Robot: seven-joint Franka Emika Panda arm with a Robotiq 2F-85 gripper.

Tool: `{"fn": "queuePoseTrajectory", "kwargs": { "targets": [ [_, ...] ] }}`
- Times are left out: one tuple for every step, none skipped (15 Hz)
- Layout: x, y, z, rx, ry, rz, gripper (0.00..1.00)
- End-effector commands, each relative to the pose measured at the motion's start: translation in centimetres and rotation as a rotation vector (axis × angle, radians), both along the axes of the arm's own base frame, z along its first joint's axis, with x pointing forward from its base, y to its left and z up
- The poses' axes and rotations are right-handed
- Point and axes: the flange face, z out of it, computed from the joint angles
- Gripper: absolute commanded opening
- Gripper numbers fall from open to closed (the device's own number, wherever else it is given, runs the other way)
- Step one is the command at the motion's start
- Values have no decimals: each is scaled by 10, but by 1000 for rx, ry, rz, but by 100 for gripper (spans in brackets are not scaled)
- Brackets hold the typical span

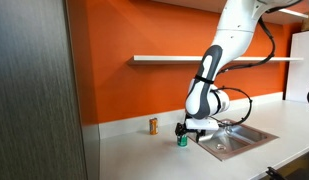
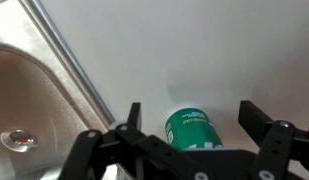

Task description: Put the green can on the bottom shelf.

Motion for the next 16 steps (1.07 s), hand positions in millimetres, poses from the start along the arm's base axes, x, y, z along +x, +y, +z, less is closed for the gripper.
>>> {"fn": "queuePoseTrajectory", "kwargs": {
  "targets": [
    [9, -2, -1, -17, -65, 10, 100],
    [10, -2, -2, -21, -81, 13, 100],
    [12, 0, -2, -21, -92, 14, 100],
    [13, 1, -2, -24, -106, 17, 100],
    [15, 1, -2, -28, -120, 18, 100],
    [16, 2, -2, -32, -132, 21, 100],
    [18, 2, -1, -37, -144, 21, 100],
    [20, 2, -1, -41, -153, 24, 100],
    [21, 2, -1, -47, -164, 25, 100],
    [23, 2, -1, -53, -173, 26, 100],
    [25, 2, 0, -59, -180, 28, 100],
    [27, 1, 1, -65, -189, 30, 100],
    [28, 2, 1, -70, -196, 31, 100],
    [30, 1, 1, -76, -200, 32, 100],
    [31, 2, 2, -79, -204, 33, 100],
    [33, 3, 2, -83, -206, 34, 100]
  ]
}}
